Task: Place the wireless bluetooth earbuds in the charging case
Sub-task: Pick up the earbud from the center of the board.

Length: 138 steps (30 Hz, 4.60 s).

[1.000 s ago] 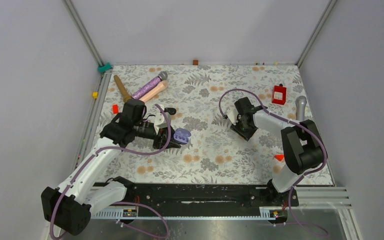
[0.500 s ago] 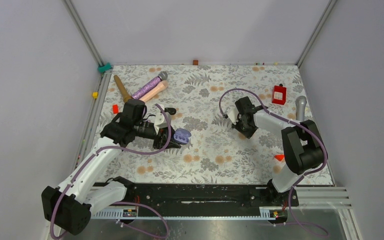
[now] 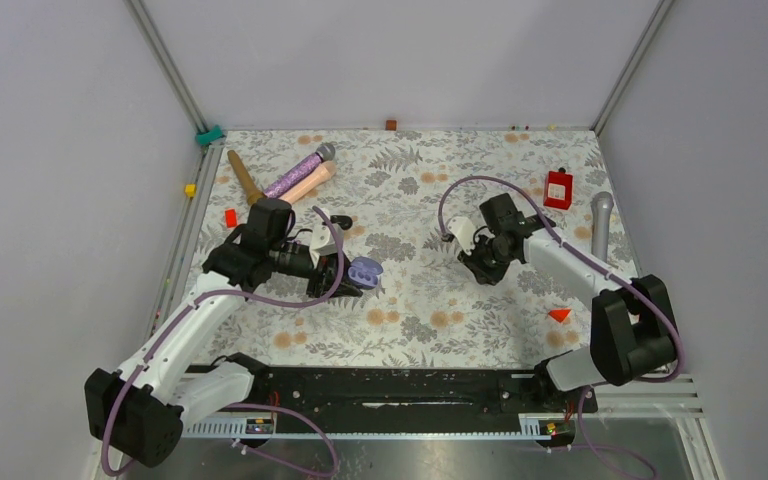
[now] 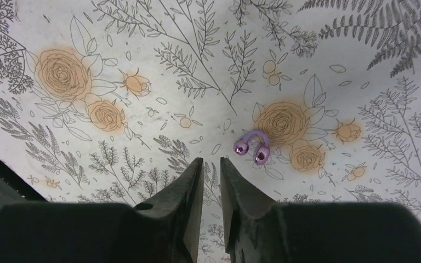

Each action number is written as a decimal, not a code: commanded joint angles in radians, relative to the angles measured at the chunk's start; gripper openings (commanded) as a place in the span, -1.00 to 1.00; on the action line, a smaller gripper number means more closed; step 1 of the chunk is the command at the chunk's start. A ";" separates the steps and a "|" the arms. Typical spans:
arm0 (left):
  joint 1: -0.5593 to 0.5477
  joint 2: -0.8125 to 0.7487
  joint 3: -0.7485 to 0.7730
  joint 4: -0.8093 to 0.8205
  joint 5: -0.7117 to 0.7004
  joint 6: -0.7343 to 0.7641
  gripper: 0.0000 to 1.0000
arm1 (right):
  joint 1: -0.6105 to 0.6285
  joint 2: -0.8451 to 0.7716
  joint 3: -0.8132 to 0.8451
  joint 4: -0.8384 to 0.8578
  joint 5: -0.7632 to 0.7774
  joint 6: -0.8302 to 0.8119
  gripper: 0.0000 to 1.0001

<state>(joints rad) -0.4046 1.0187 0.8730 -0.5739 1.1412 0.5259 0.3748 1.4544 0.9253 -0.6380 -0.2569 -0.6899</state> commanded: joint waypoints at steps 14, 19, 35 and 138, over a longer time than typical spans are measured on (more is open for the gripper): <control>0.009 0.005 -0.005 0.040 0.042 0.014 -1.00 | 0.017 0.133 0.160 0.059 0.393 0.114 -0.47; 0.013 0.003 -0.006 0.040 0.043 0.015 -1.00 | 0.011 0.224 0.205 0.045 0.425 0.064 -0.48; 0.018 0.001 -0.008 0.039 0.051 0.021 -1.00 | 0.014 0.208 0.094 -0.105 0.262 0.005 -0.49; 0.054 0.016 -0.005 0.040 0.060 0.013 -1.00 | 0.405 0.392 0.209 -0.346 0.294 0.021 -0.55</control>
<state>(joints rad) -0.3576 1.0252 0.8726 -0.5735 1.1637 0.5259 0.7719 1.8229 1.1042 -0.9806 0.0124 -0.6540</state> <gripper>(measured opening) 0.330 0.225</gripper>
